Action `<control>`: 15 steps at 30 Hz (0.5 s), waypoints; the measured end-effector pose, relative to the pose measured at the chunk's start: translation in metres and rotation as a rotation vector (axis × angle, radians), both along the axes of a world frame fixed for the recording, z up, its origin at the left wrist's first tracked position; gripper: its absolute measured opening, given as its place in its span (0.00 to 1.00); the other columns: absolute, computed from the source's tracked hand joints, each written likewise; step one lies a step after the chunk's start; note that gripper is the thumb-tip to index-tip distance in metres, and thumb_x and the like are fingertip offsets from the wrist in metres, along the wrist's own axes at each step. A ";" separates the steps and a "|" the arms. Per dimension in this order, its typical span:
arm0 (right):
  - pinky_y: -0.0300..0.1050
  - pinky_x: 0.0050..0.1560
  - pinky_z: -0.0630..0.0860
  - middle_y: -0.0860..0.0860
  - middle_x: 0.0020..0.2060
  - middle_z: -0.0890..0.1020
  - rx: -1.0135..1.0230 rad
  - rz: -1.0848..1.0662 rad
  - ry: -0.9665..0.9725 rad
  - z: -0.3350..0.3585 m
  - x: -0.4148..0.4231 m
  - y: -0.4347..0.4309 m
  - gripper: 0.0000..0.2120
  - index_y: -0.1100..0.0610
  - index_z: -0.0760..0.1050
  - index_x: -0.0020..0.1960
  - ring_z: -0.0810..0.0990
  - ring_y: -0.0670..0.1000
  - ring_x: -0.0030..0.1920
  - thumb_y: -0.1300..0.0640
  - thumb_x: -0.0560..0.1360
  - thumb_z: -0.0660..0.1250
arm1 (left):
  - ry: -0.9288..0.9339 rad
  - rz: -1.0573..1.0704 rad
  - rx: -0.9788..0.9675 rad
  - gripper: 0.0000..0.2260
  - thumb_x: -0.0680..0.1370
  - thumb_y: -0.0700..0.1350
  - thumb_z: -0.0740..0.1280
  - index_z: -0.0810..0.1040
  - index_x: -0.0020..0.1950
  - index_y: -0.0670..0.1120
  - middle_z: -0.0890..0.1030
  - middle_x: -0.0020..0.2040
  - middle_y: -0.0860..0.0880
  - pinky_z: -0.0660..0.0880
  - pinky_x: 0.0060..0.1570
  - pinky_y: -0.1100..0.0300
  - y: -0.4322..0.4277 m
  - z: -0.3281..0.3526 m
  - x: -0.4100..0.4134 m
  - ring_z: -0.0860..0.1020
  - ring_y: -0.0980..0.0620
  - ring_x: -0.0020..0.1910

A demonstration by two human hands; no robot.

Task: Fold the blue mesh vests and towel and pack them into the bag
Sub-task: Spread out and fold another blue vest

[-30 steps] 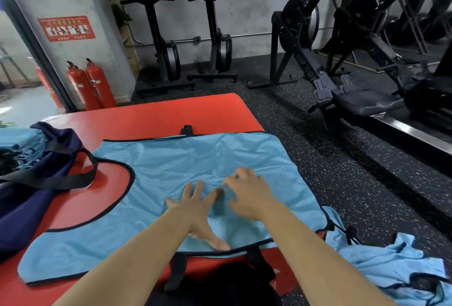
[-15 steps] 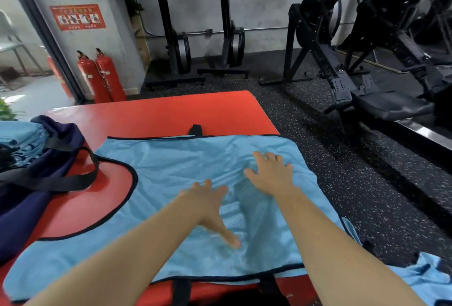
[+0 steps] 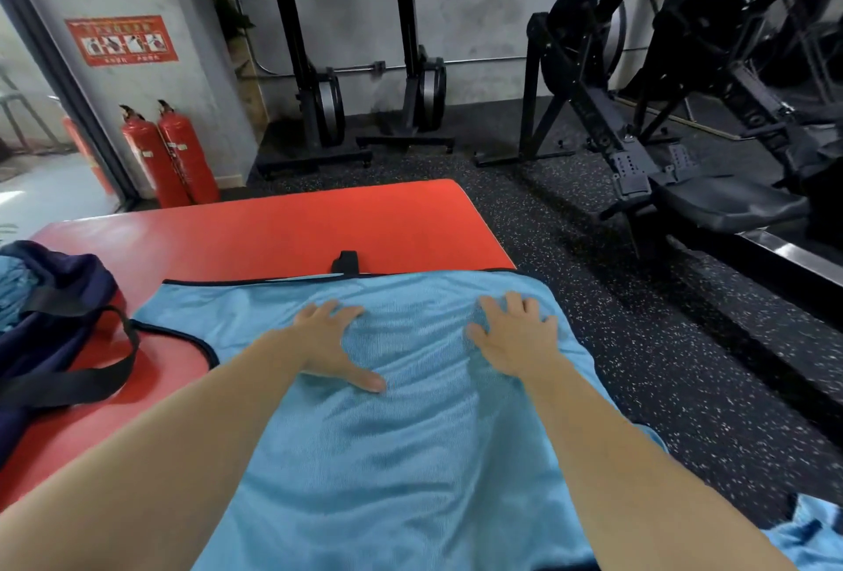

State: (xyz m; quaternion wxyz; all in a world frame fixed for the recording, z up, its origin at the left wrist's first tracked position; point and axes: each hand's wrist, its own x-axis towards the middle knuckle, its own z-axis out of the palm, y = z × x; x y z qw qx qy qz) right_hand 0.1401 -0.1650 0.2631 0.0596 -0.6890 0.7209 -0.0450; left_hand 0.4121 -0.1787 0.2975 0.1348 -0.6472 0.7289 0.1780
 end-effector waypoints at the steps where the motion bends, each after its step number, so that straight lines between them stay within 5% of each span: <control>1: 0.61 0.66 0.62 0.54 0.70 0.64 -0.001 -0.065 -0.004 0.000 -0.007 -0.005 0.23 0.49 0.62 0.72 0.61 0.58 0.70 0.42 0.80 0.52 | -0.018 0.015 0.007 0.68 0.43 0.84 0.63 0.45 0.79 0.61 0.45 0.80 0.51 0.51 0.76 0.41 -0.008 0.001 0.008 0.44 0.44 0.79; 4: 0.57 0.65 0.63 0.54 0.66 0.70 -0.114 -0.154 0.079 0.005 -0.015 -0.020 0.18 0.54 0.67 0.68 0.66 0.57 0.67 0.50 0.81 0.54 | -0.028 0.041 -0.026 0.61 0.53 0.83 0.63 0.54 0.79 0.55 0.58 0.79 0.50 0.59 0.74 0.47 -0.035 0.007 0.023 0.59 0.46 0.77; 8: 0.50 0.62 0.64 0.52 0.60 0.75 -0.269 -0.044 0.081 0.014 -0.012 -0.051 0.15 0.53 0.70 0.64 0.69 0.55 0.63 0.60 0.79 0.56 | -0.043 0.038 -0.315 0.30 0.76 0.62 0.66 0.66 0.74 0.51 0.73 0.69 0.51 0.71 0.64 0.49 -0.064 0.012 0.014 0.72 0.48 0.67; 15: 0.53 0.62 0.63 0.51 0.55 0.75 -0.117 -0.002 0.119 0.023 -0.020 -0.092 0.15 0.52 0.75 0.57 0.69 0.54 0.59 0.61 0.72 0.62 | -0.043 -0.002 -0.337 0.18 0.77 0.54 0.67 0.72 0.66 0.55 0.75 0.63 0.54 0.66 0.63 0.50 -0.100 0.011 0.005 0.72 0.51 0.64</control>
